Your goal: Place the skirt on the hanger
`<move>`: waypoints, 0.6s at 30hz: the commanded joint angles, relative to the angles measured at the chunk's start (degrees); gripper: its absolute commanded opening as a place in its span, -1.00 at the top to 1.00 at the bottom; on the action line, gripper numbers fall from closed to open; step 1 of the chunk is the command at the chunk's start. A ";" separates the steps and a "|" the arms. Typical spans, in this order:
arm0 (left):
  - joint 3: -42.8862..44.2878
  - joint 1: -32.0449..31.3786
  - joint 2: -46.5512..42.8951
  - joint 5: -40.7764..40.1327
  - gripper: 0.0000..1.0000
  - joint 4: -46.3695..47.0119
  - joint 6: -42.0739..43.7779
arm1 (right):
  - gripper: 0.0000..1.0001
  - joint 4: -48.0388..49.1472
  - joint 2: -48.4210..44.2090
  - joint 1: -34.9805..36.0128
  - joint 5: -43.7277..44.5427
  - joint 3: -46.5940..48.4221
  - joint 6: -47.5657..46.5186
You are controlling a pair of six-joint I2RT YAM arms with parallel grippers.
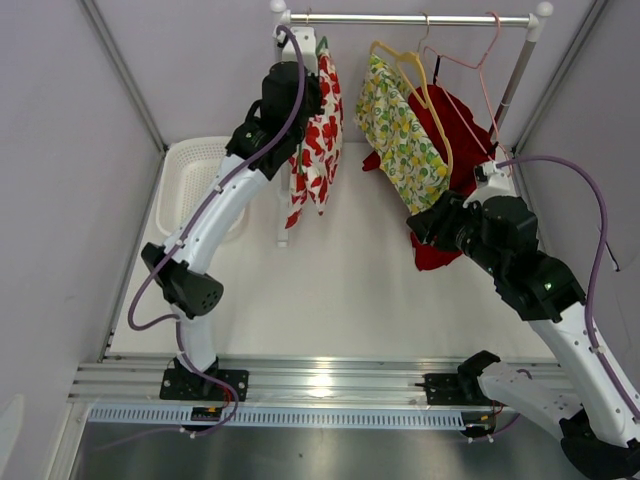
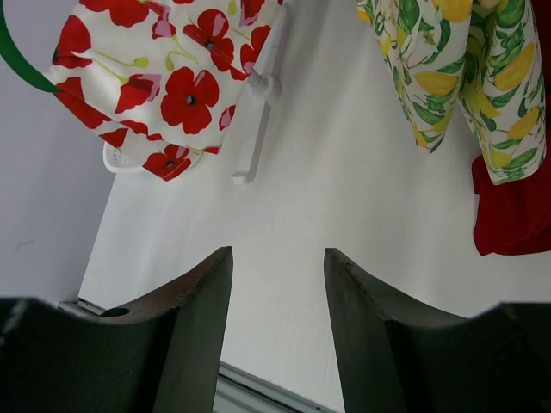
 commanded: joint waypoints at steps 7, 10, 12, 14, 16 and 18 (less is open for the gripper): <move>-1.84 1.36 -1.91 4.56 0.98 3.53 -2.10 | -0.05 2.92 -1.00 -0.73 -2.03 -1.85 -1.04; -2.38 1.36 -4.11 5.53 0.46 2.56 -1.84 | -0.05 3.09 -1.00 -0.81 -2.12 -2.11 -0.95; -3.95 1.36 -5.78 5.88 0.16 2.21 -1.31 | -0.05 3.10 -0.91 -0.81 -2.21 -2.03 -0.95; -5.71 1.36 -9.11 6.49 -0.08 2.12 -1.05 | -0.06 3.27 -0.73 -0.81 -2.21 -2.20 -0.86; -7.38 1.36 -12.27 7.28 -0.24 1.51 -1.13 | -0.07 3.44 -0.73 -0.81 -2.21 -2.29 -0.95; -8.61 1.28 -14.30 8.43 -0.29 -1.02 -2.01 | -0.07 3.36 -0.82 -0.90 -2.38 -2.38 -1.04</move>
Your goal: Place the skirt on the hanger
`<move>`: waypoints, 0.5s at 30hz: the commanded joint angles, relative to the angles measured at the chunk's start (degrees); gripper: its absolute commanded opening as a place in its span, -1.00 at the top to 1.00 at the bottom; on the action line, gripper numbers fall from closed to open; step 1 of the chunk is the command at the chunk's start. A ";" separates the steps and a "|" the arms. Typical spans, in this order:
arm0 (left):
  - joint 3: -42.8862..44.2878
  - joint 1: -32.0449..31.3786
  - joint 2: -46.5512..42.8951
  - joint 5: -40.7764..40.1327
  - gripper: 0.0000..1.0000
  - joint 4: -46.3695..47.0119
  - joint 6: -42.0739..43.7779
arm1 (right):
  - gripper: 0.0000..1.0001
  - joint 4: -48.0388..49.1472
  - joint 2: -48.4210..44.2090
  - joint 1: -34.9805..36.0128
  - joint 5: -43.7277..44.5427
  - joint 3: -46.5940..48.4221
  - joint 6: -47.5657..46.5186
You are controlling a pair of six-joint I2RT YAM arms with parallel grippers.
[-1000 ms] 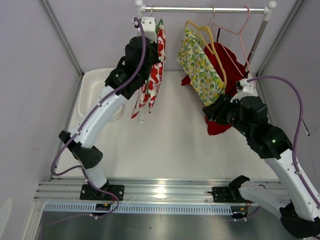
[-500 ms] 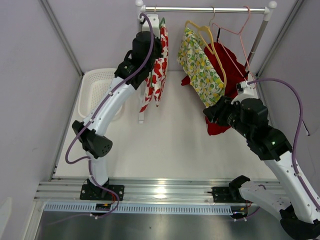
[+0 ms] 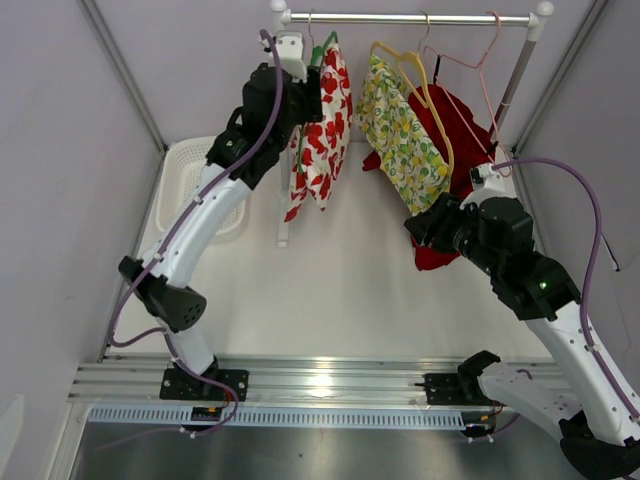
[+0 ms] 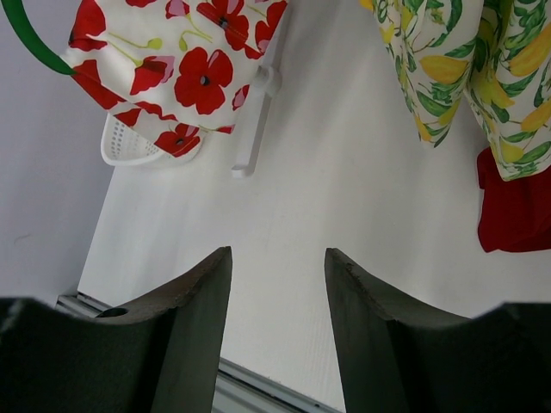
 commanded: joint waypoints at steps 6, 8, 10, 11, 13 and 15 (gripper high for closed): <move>-16.96 -0.72 -22.07 5.99 -0.36 -3.38 -4.14 | -0.21 1.59 -1.96 -0.36 -1.75 -2.23 -2.20; -25.30 -0.81 -27.20 7.23 -0.37 -0.57 -5.64 | -0.29 1.24 -2.31 -0.36 -1.84 -3.02 -2.73; -33.51 -0.98 -35.02 8.64 -0.37 1.45 -7.31 | -0.34 0.10 -2.67 -0.36 -1.84 -3.64 -3.35; -38.06 -1.16 -37.31 8.81 -0.37 1.72 -7.84 | -0.34 -0.43 -2.75 -0.36 -1.76 -3.82 -3.61; -44.50 -1.33 -43.72 10.39 -0.37 2.43 -8.98 | -0.36 -1.93 -3.02 -0.44 -1.32 -4.17 -4.58; -51.25 -1.60 -47.24 10.57 -0.36 1.73 -9.77 | -0.37 -2.54 -3.37 -0.44 -0.71 -4.35 -4.75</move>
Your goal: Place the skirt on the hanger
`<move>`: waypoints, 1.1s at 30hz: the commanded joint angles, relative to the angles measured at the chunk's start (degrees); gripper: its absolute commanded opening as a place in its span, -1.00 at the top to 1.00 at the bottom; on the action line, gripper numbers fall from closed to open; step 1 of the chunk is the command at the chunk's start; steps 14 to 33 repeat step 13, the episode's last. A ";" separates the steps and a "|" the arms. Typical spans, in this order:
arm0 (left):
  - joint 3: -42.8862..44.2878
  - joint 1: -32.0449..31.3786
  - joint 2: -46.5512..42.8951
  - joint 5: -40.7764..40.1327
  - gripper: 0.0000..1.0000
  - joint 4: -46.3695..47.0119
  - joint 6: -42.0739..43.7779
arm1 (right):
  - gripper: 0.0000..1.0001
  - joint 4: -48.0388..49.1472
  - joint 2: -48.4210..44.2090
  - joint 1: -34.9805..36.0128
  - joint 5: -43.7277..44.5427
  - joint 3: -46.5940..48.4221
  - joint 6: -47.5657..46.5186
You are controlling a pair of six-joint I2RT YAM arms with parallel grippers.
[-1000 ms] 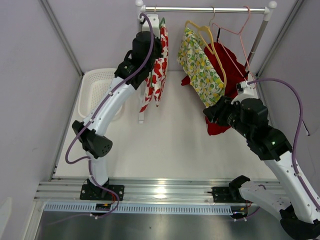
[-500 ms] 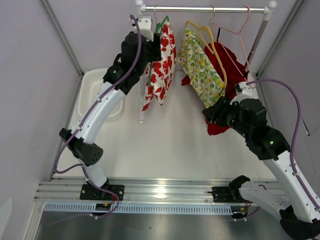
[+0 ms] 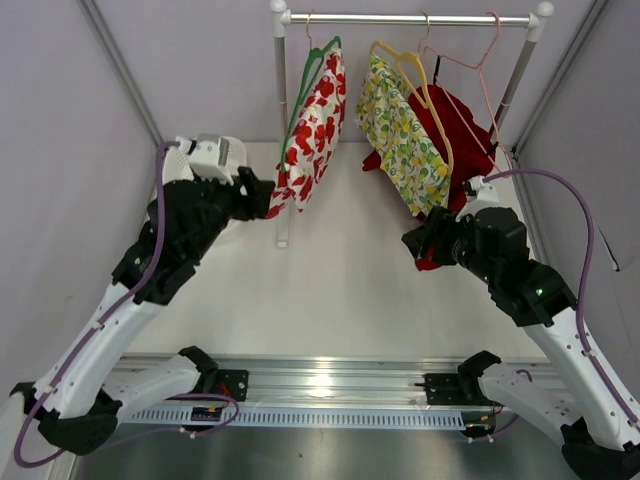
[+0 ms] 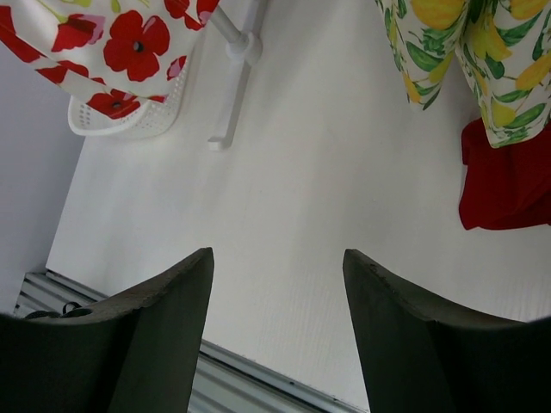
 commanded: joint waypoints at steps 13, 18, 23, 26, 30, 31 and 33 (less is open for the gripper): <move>-24.14 -1.01 -19.67 7.75 -0.34 -1.20 -5.33 | -0.42 -1.17 -3.14 -0.25 3.09 -3.31 -0.33; -24.14 -1.01 -19.67 7.75 -0.34 -1.20 -5.33 | -0.42 -1.17 -3.14 -0.25 3.09 -3.31 -0.33; -24.14 -1.01 -19.67 7.75 -0.34 -1.20 -5.33 | -0.42 -1.17 -3.14 -0.25 3.09 -3.31 -0.33; -24.14 -1.01 -19.67 7.75 -0.34 -1.20 -5.33 | -0.42 -1.17 -3.14 -0.25 3.09 -3.31 -0.33; -24.14 -1.01 -19.67 7.75 -0.34 -1.20 -5.33 | -0.42 -1.17 -3.14 -0.25 3.09 -3.31 -0.33; -24.14 -1.01 -19.67 7.75 -0.34 -1.20 -5.33 | -0.42 -1.17 -3.14 -0.25 3.09 -3.31 -0.33; -24.14 -1.01 -19.67 7.75 -0.34 -1.20 -5.33 | -0.42 -1.17 -3.14 -0.25 3.09 -3.31 -0.33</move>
